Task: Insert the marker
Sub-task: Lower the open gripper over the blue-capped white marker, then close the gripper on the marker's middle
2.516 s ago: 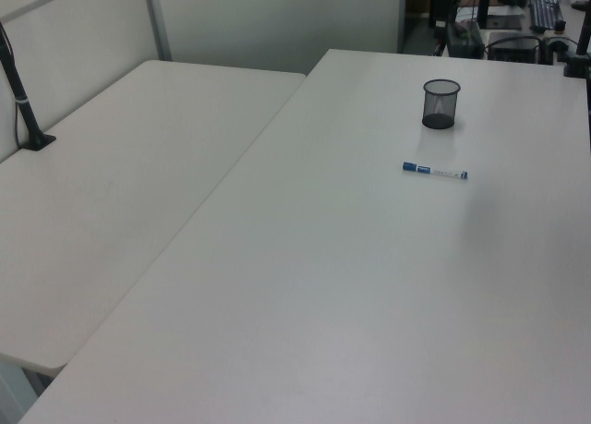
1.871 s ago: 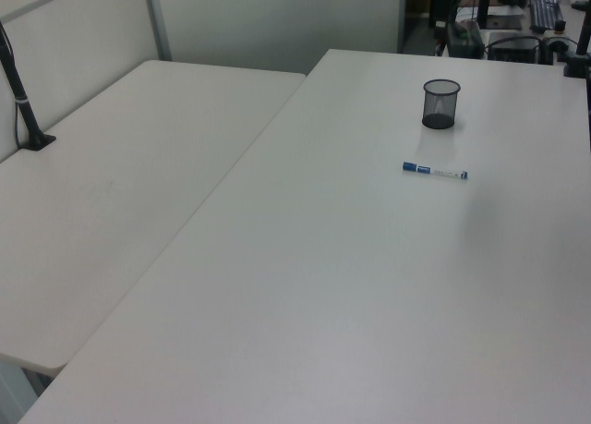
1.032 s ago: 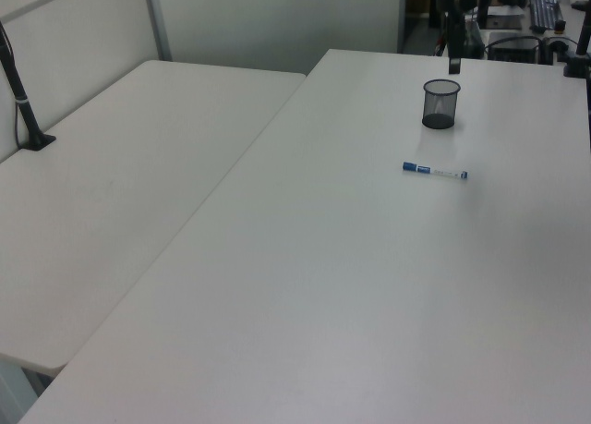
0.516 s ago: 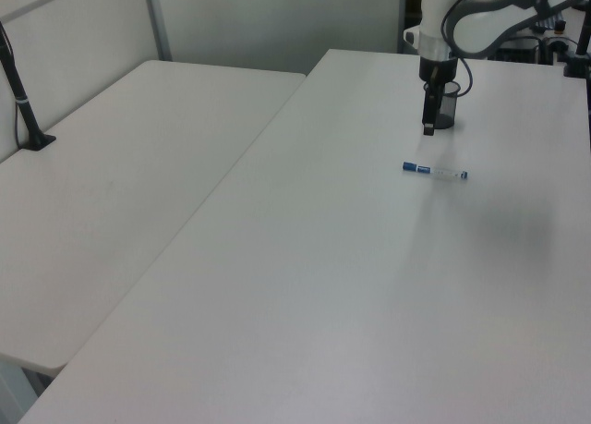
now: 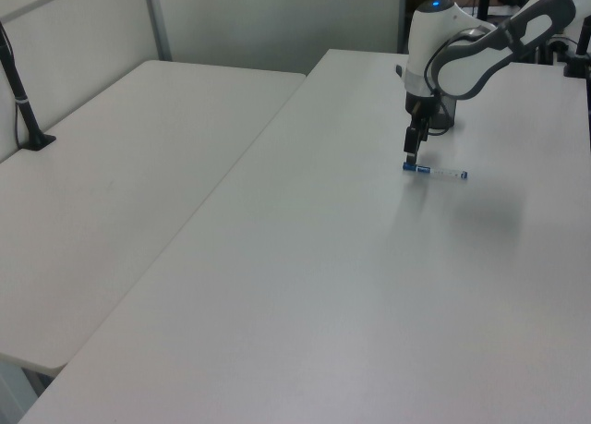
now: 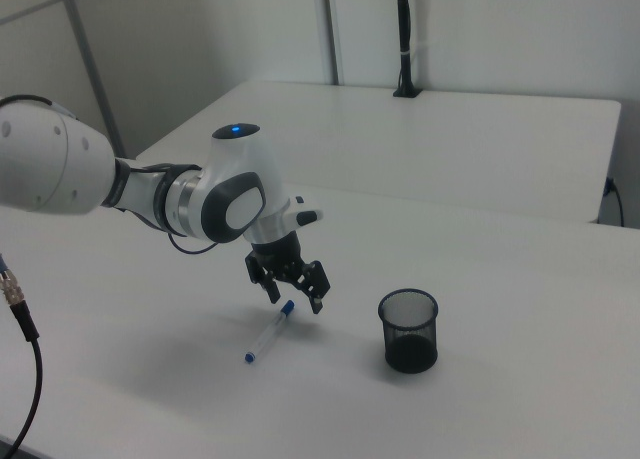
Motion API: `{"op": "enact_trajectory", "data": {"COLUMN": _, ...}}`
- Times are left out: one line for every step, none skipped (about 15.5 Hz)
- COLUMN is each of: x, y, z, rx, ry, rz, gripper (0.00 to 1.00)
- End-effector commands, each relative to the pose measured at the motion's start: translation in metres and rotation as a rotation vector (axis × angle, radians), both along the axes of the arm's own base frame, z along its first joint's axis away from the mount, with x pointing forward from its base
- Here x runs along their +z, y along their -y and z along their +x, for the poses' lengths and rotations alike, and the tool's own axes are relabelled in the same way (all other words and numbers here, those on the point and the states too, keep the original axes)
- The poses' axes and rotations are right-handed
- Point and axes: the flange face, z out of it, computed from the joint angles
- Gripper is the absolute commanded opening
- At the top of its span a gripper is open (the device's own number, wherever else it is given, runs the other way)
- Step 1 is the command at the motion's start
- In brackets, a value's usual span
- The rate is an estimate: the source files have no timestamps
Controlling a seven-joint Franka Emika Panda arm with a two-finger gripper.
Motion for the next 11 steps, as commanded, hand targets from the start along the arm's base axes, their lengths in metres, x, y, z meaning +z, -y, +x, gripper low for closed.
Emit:
{"op": "enact_trajectory", "data": {"x": -0.007, "y": -0.012, "z": 0.003, "rx": -0.044, "ry": 0.025, "rz": 0.016, "gripper": 0.81}}
{"op": "enact_trajectory", "data": {"x": -0.007, "y": -0.015, "z": 0.004, "rx": -0.048, "ry": 0.026, "rz": 0.025, "gripper": 0.70}}
{"op": "enact_trajectory", "data": {"x": -0.008, "y": -0.019, "z": 0.004, "rx": -0.046, "ry": 0.023, "rz": 0.031, "gripper": 0.54}}
{"op": "enact_trajectory", "data": {"x": -0.011, "y": -0.024, "z": 0.005, "rx": -0.052, "ry": 0.022, "rz": 0.048, "gripper": 0.26}}
{"op": "enact_trajectory", "data": {"x": -0.013, "y": -0.027, "z": 0.005, "rx": -0.058, "ry": 0.020, "rz": 0.062, "gripper": 0.11}}
{"op": "enact_trajectory", "data": {"x": -0.015, "y": -0.030, "z": 0.005, "rx": -0.059, "ry": 0.017, "rz": 0.068, "gripper": 0.03}}
{"op": "enact_trajectory", "data": {"x": -0.015, "y": -0.033, "z": 0.005, "rx": -0.059, "ry": 0.019, "rz": 0.071, "gripper": 0.00}}
{"op": "enact_trajectory", "data": {"x": -0.015, "y": -0.033, "z": 0.006, "rx": -0.064, "ry": 0.027, "rz": 0.071, "gripper": 0.00}}
{"op": "enact_trajectory", "data": {"x": -0.014, "y": -0.033, "z": 0.007, "rx": -0.066, "ry": 0.039, "rz": 0.071, "gripper": 0.00}}
{"op": "enact_trajectory", "data": {"x": -0.013, "y": -0.032, "z": 0.007, "rx": -0.068, "ry": 0.041, "rz": 0.071, "gripper": 0.00}}
{"op": "enact_trajectory", "data": {"x": -0.010, "y": -0.031, "z": 0.008, "rx": -0.069, "ry": 0.044, "rz": 0.071, "gripper": 0.00}}
